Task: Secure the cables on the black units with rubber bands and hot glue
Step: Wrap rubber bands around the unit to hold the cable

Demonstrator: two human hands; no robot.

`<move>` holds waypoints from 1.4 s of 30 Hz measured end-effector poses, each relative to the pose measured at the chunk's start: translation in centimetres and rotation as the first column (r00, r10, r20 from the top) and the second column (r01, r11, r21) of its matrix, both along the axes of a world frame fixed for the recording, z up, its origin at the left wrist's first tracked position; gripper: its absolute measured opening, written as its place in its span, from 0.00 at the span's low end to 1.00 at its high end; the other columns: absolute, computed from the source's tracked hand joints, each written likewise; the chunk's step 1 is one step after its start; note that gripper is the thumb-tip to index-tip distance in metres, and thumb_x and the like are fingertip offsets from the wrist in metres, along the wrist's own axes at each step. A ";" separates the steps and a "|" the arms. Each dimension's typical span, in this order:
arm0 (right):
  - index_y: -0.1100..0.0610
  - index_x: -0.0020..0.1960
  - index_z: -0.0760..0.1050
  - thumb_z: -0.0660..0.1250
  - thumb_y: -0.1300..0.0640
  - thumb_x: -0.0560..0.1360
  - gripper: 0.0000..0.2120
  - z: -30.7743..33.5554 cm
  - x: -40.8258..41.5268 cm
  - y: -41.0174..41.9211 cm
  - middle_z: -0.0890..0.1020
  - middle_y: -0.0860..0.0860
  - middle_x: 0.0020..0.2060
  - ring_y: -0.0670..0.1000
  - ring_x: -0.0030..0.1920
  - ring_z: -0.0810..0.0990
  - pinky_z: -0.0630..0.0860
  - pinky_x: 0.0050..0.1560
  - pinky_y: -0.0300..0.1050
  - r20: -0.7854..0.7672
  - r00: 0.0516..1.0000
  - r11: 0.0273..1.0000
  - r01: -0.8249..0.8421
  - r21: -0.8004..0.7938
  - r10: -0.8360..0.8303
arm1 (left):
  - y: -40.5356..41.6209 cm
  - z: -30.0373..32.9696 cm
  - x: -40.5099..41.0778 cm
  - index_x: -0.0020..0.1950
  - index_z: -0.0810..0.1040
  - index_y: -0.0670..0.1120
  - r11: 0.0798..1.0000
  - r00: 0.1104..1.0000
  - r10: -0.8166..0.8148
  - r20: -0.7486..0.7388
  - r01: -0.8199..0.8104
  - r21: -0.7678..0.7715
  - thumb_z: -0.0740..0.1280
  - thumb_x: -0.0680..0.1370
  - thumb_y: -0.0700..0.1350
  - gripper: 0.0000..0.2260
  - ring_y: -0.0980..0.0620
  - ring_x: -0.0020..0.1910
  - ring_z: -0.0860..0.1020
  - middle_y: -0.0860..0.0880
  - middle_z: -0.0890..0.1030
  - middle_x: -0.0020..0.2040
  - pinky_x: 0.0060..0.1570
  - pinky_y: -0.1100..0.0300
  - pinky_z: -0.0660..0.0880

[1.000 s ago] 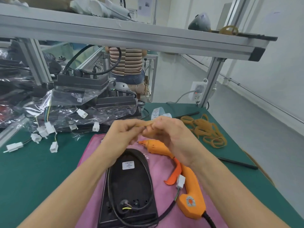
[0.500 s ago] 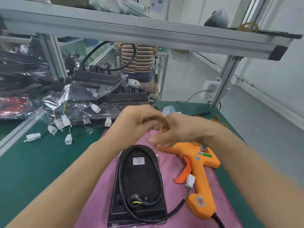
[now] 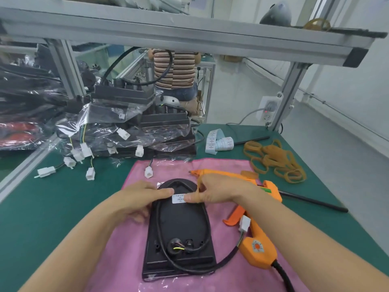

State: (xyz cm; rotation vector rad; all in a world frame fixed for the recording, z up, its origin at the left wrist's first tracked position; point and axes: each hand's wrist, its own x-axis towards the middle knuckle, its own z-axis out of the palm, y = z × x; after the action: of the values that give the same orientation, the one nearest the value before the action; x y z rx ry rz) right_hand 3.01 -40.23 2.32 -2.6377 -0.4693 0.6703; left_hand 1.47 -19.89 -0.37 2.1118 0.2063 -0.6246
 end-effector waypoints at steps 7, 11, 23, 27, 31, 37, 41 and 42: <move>0.56 0.40 0.76 0.74 0.43 0.70 0.16 -0.1 0.6 -0.1 0.81 0.52 0.48 0.55 0.51 0.79 0.75 0.54 0.48 -0.142 0.975 0.958 0.196 0.209 -0.169 | -1.0 -1.2 -1.2 0.36 0.83 0.43 0.913 0.952 0.236 0.194 -0.150 -0.379 0.74 0.73 0.47 0.09 0.55 0.31 0.75 0.49 0.80 0.32 0.31 0.68 0.70; 0.64 0.53 0.79 0.78 0.48 0.66 0.24 1.3 1.1 -0.9 0.79 0.58 0.61 0.57 0.62 0.77 0.71 0.67 0.56 -0.191 0.968 0.917 0.223 0.332 -0.166 | -2.1 -0.9 -1.4 0.47 0.81 0.44 0.789 0.898 0.393 0.198 -0.219 -0.574 0.75 0.70 0.45 0.09 0.53 0.37 0.81 0.46 0.83 0.42 0.34 0.65 0.76; 0.66 0.60 0.77 0.80 0.48 0.61 0.34 2.3 1.9 -1.4 0.60 0.52 0.76 0.51 0.74 0.63 0.61 0.74 0.54 -0.295 0.948 0.841 0.255 0.477 -0.121 | -2.4 -1.1 -1.0 0.49 0.80 0.42 0.639 0.872 0.433 0.229 -0.118 -0.760 0.82 0.56 0.44 0.24 0.52 0.39 0.81 0.47 0.85 0.43 0.39 0.59 0.78; 0.63 0.58 0.79 0.79 0.53 0.66 0.25 2.8 2.0 -1.1 0.73 0.53 0.69 0.49 0.64 0.73 0.67 0.70 0.51 -0.196 0.968 0.858 0.229 0.460 -0.153 | -2.5 -0.6 -1.1 0.51 0.78 0.43 0.704 0.823 0.453 0.343 -0.094 -0.704 0.80 0.57 0.48 0.26 0.54 0.40 0.82 0.48 0.85 0.44 0.39 0.63 0.78; 0.55 0.74 0.65 0.76 0.54 0.69 0.37 3.7 1.9 -0.7 0.73 0.49 0.68 0.46 0.68 0.70 0.66 0.68 0.38 -0.185 0.980 0.909 0.143 0.390 -0.075 | -3.1 -0.5 -1.7 0.49 0.77 0.50 0.725 0.759 0.481 0.438 -0.064 -0.686 0.80 0.58 0.47 0.23 0.52 0.44 0.83 0.50 0.84 0.47 0.46 0.54 0.79; 0.53 0.61 0.78 0.75 0.59 0.71 0.19 4.8 1.0 -0.5 0.85 0.48 0.46 0.45 0.50 0.82 0.76 0.58 0.40 -0.099 0.995 0.900 0.050 0.434 -0.007 | -3.6 2.7 -2.0 0.46 0.76 0.49 0.874 0.644 0.391 0.657 -0.037 -0.484 0.77 0.66 0.50 0.15 0.54 0.54 0.78 0.54 0.79 0.50 0.56 0.65 0.71; 0.57 0.47 0.81 0.75 0.58 0.70 0.08 4.7 0.6 -0.2 0.82 0.50 0.40 0.47 0.43 0.79 0.76 0.50 0.47 0.017 1.000 0.905 0.003 0.426 -0.011 | -5.6 6.7 -1.3 0.35 0.77 0.55 0.997 0.553 -0.009 0.833 -0.055 0.048 0.66 0.64 0.64 0.13 0.56 0.50 0.68 0.57 0.73 0.45 0.52 0.59 0.64; 0.59 0.45 0.80 0.76 0.59 0.69 0.07 4.7 0.5 -0.3 0.80 0.51 0.38 0.47 0.40 0.77 0.75 0.47 0.47 0.026 0.999 0.902 0.007 0.432 -0.020 | -6.0 7.5 -1.0 0.34 0.77 0.54 0.992 0.600 -0.089 0.795 -0.015 0.122 0.69 0.65 0.61 0.11 0.55 0.49 0.69 0.56 0.74 0.44 0.50 0.59 0.65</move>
State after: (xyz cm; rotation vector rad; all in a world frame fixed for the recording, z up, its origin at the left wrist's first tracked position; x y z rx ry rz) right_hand 3.52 -40.48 7.05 -2.2294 -0.5381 0.4581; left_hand 0.47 -25.90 7.15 2.3013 -0.3283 0.3859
